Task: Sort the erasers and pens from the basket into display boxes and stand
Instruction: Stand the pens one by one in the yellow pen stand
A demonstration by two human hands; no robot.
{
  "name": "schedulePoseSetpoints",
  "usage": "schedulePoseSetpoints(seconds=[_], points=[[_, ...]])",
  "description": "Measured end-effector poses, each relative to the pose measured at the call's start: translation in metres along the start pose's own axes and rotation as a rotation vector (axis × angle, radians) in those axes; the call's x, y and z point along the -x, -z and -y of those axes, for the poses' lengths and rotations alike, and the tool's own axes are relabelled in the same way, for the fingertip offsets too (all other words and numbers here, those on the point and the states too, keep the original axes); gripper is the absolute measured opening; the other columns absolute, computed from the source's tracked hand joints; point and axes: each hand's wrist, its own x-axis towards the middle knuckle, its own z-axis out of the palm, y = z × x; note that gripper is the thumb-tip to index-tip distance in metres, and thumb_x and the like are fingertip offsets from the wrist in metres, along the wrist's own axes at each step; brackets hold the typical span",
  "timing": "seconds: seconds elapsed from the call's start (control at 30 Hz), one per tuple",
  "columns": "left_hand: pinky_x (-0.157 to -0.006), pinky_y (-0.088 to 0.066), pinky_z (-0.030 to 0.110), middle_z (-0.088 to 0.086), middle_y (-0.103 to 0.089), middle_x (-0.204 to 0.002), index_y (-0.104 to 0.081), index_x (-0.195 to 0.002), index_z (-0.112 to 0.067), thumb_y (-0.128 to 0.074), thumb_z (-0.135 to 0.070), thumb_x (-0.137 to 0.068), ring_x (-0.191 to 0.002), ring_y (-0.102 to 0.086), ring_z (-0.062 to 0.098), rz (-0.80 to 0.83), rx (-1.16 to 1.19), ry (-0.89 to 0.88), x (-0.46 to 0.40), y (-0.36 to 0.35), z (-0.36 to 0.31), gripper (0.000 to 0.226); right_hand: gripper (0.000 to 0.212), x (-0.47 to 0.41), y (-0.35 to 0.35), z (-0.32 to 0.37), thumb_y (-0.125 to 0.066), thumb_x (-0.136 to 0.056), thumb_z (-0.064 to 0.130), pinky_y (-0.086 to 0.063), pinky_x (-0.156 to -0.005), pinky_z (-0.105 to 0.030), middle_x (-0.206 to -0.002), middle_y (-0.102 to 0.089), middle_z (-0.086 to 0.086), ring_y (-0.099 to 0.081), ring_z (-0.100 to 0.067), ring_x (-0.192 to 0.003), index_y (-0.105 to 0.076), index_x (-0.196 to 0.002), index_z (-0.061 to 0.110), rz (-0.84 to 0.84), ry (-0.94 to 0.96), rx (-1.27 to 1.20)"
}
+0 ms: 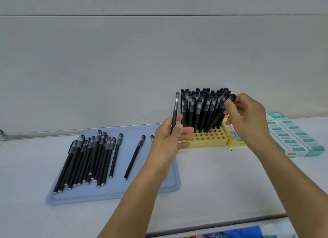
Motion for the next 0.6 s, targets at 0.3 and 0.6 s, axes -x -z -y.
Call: schedulePoseSetpoints(seconds=[0.3, 0.6], points=[[-0.078, -0.060, 0.033, 0.005, -0.075, -0.098, -0.056, -0.124, -0.021, -0.040, -0.019, -0.104, -0.090, -0.072, 0.020, -0.001, 0.070, 0.017, 0.001, 0.006, -0.003, 0.025, 0.022, -0.005, -0.003, -0.008, -0.049, -0.095, 0.040, -0.054, -0.069, -0.046, -0.080, -0.068, 0.003, -0.066, -0.023, -0.068, -0.051, -0.082, 0.023, 0.028, 0.060, 0.170], [-0.076, -0.059, 0.033, 0.006, -0.075, -0.095, -0.058, -0.118, -0.016, -0.040, -0.023, -0.105, -0.083, -0.071, 0.019, 0.064, 0.036, 0.050, 0.005, -0.003, -0.003, 0.023, 0.034, 0.010, -0.002, 0.010, -0.058, -0.090, 0.049, -0.043, -0.067, -0.036, -0.074, -0.058, 0.003, -0.057, -0.020, -0.074, -0.049, -0.110, 0.022, 0.002, -0.048, 0.186]])
